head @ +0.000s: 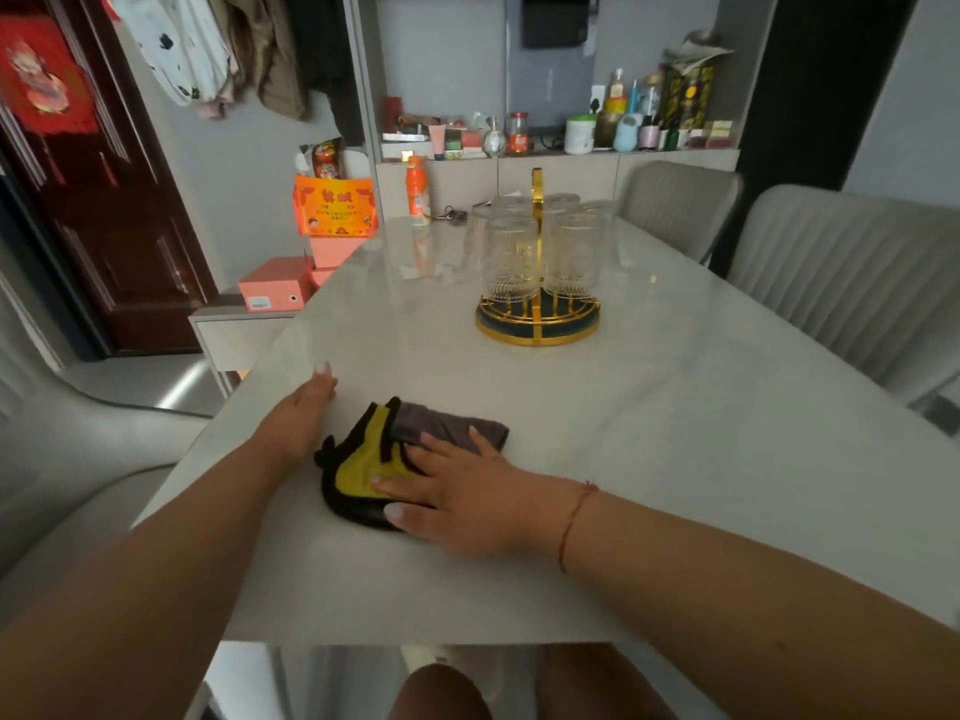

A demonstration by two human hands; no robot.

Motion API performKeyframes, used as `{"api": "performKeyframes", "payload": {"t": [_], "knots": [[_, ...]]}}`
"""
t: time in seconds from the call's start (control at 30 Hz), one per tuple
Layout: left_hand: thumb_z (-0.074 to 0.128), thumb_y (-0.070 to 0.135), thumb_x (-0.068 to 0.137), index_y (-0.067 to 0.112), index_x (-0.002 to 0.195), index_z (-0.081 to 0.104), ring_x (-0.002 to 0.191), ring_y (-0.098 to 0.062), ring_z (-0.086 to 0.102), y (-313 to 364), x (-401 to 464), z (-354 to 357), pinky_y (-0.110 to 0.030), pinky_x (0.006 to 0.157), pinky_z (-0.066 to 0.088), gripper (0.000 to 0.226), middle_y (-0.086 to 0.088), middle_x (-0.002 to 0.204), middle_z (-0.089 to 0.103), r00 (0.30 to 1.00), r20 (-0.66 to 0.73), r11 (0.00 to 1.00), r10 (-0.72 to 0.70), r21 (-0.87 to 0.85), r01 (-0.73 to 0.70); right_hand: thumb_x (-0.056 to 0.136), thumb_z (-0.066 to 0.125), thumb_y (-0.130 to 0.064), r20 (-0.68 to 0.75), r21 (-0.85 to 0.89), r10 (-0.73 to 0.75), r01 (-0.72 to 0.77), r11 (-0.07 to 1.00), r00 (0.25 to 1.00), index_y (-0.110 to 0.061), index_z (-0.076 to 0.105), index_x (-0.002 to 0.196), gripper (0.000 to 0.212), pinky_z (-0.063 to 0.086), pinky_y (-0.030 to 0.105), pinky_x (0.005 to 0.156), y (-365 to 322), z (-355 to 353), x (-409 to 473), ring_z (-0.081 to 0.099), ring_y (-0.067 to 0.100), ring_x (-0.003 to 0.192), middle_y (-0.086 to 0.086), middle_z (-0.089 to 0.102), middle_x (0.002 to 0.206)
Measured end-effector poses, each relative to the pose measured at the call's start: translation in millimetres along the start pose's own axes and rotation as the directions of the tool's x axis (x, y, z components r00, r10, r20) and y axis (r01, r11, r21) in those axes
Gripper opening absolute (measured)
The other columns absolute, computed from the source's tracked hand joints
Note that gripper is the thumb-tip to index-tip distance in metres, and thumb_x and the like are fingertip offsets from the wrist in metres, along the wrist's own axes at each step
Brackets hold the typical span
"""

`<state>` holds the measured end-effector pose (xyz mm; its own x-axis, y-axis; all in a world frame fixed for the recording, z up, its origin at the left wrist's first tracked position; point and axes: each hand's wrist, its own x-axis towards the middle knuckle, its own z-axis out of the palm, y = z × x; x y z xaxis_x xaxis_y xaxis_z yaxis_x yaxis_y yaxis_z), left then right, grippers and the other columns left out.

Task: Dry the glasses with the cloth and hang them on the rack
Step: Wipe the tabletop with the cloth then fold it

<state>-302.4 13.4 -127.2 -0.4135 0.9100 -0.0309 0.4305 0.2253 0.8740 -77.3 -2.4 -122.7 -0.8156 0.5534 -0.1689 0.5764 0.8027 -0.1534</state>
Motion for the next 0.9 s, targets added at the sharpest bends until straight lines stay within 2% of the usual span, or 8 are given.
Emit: {"api": "performKeyframes", "payload": {"t": [0.1,0.23,0.33,0.43,0.53,0.67,0.77,0.9], "knots": [[0.027,0.064,0.097,0.018,0.145,0.045,0.140,-0.023,0.038,7.9,-16.1,17.9,-0.038,0.119,0.022,0.070,-0.005,0.152,0.043,1.000,-0.009,0.995,0.027,-0.100,-0.028,0.096,0.014,-0.060,-0.012,0.032,0.019,-0.019,0.999,1.000,-0.041,0.017,0.149,0.056,-0.015,0.055,0.114,-0.2,3.5,-36.8,-0.010,0.018,0.149,-0.002,0.004,0.163],[0.018,0.081,0.079,0.021,0.148,0.041,0.145,-0.023,0.030,19.2,-29.7,42.2,-0.047,0.123,0.010,0.095,-0.004,0.155,0.040,0.996,-0.016,0.996,0.088,0.003,-0.088,0.094,0.013,-0.064,-0.050,0.103,0.108,-0.103,0.989,0.993,-0.045,0.018,0.148,0.058,-0.016,0.051,0.115,7.3,11.4,-83.3,-0.010,0.014,0.148,-0.005,0.004,0.162],[0.020,0.075,0.087,0.020,0.144,0.045,0.143,-0.024,0.033,30.4,-39.9,63.3,-0.048,0.122,0.010,0.084,-0.005,0.151,0.045,0.990,-0.017,0.990,0.137,0.018,-0.137,0.089,0.012,-0.068,-0.101,0.118,0.207,-0.195,0.974,0.973,-0.047,0.018,0.148,0.063,-0.015,0.051,0.116,21.0,17.7,-116.1,-0.010,0.012,0.148,-0.006,0.004,0.162],[0.023,0.057,0.101,0.031,0.115,0.059,0.130,-0.022,0.044,44.5,-57.6,85.7,-0.049,0.120,0.017,0.046,-0.002,0.132,0.056,0.981,0.016,0.981,0.191,0.017,-0.192,0.095,0.015,-0.062,-0.134,0.171,0.349,-0.326,0.930,0.927,-0.049,0.019,0.147,0.054,-0.015,0.051,0.116,48.5,20.1,-144.9,-0.009,0.011,0.148,-0.007,0.004,0.162],[0.024,0.054,0.102,0.037,0.084,0.048,0.115,-0.020,0.045,55.6,-71.3,102.9,-0.048,0.119,0.019,0.035,0.003,0.112,0.054,0.972,0.060,0.972,0.226,0.048,-0.229,0.095,0.012,-0.060,-0.131,0.195,0.497,-0.470,0.861,0.858,-0.052,0.017,0.145,0.051,-0.013,0.051,0.116,83.6,19.0,-173.0,-0.009,0.011,0.148,-0.007,0.004,0.162],[0.024,0.057,0.100,0.027,0.113,0.053,0.130,-0.027,0.045,57.0,-77.9,115.6,-0.045,0.118,0.022,0.044,0.003,0.116,0.055,0.967,0.087,0.968,0.238,0.064,-0.244,0.095,0.005,-0.060,-0.104,0.255,0.677,-0.638,0.726,0.729,-0.048,0.013,0.147,0.054,-0.010,0.054,0.117,129.0,15.6,-212.7,-0.007,0.013,0.148,-0.005,0.003,0.162],[0.023,0.059,0.098,0.025,0.104,0.047,0.122,-0.028,0.050,57.4,-83.0,117.0,-0.037,0.104,0.031,0.042,-0.004,0.117,0.059,0.967,0.102,0.968,0.235,0.069,-0.242,0.067,-0.022,-0.080,-0.120,0.224,0.723,-0.691,0.687,0.680,-0.046,0.012,0.148,0.094,-0.007,0.055,0.117,143.5,15.8,-227.9,-0.004,0.016,0.149,-0.003,0.007,0.162],[0.019,0.063,0.094,0.022,0.105,0.049,0.108,-0.022,0.051,58.5,-89.3,114.5,-0.033,0.091,0.032,0.052,-0.011,0.122,0.061,0.962,0.109,0.963,0.249,0.079,-0.258,0.062,-0.022,-0.080,-0.179,0.183,0.725,-0.701,0.689,0.665,-0.042,0.012,0.149,0.101,-0.003,0.055,0.117,132.8,23.1,-220.1,-0.001,0.020,0.149,-0.002,0.013,0.161]]}}
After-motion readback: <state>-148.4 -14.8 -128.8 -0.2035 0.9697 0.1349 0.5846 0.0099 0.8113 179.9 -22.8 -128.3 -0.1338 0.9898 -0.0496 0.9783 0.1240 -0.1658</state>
